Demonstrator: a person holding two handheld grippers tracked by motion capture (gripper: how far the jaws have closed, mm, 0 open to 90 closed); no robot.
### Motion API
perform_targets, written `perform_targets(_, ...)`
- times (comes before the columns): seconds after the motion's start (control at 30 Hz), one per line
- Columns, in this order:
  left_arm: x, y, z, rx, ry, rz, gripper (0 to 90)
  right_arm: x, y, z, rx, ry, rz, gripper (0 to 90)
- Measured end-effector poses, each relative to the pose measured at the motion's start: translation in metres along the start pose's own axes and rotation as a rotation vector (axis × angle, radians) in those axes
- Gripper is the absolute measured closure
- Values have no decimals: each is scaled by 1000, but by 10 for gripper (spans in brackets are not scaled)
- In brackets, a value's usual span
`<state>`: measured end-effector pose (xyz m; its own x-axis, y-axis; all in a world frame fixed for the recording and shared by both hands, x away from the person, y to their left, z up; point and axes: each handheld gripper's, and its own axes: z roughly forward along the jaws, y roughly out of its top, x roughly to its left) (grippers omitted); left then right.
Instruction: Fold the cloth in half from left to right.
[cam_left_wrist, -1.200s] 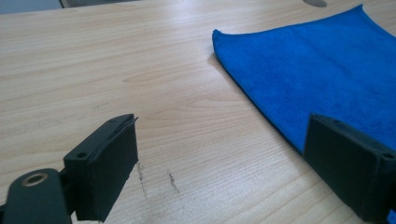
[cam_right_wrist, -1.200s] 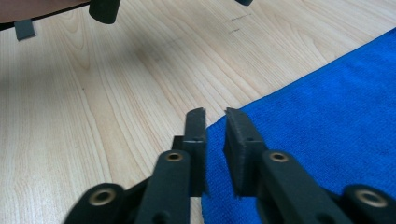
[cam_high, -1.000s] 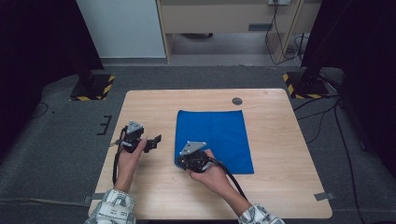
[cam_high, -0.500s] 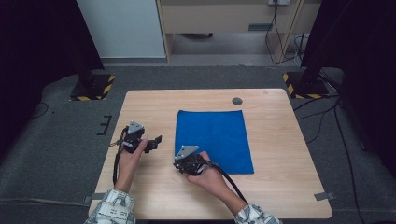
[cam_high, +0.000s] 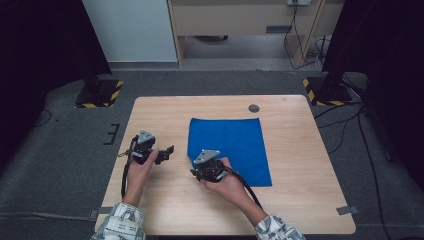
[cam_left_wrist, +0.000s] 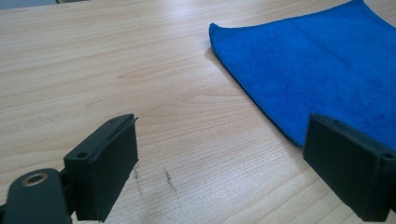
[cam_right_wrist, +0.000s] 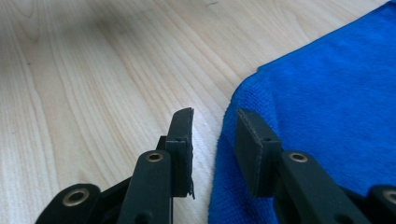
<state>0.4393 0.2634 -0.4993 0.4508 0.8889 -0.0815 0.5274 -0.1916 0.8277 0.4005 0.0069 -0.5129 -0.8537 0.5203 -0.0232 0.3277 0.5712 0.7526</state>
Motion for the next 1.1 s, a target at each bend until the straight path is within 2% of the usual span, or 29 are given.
perform_targets(0.23,0,0,0,1,-2,4,99,-12,-6,7,26,-17,24,615)
perform_targets(0.43,-1,0,0,4,-3,5,99,-19,-10,11,35,-53,36,577)
perform_targets(0.57,-1,0,0,2,-4,6,99,-24,-11,12,34,-63,57,639)
perform_targets(0.73,-2,0,1,4,-7,8,99,-27,-9,14,51,-79,49,737)
perform_targets(0.9,-2,1,0,-1,-7,7,100,-29,-7,11,37,-43,78,827)
perform_targets(1.1,-2,3,0,-9,-11,8,102,-27,-3,3,-16,-6,116,847)
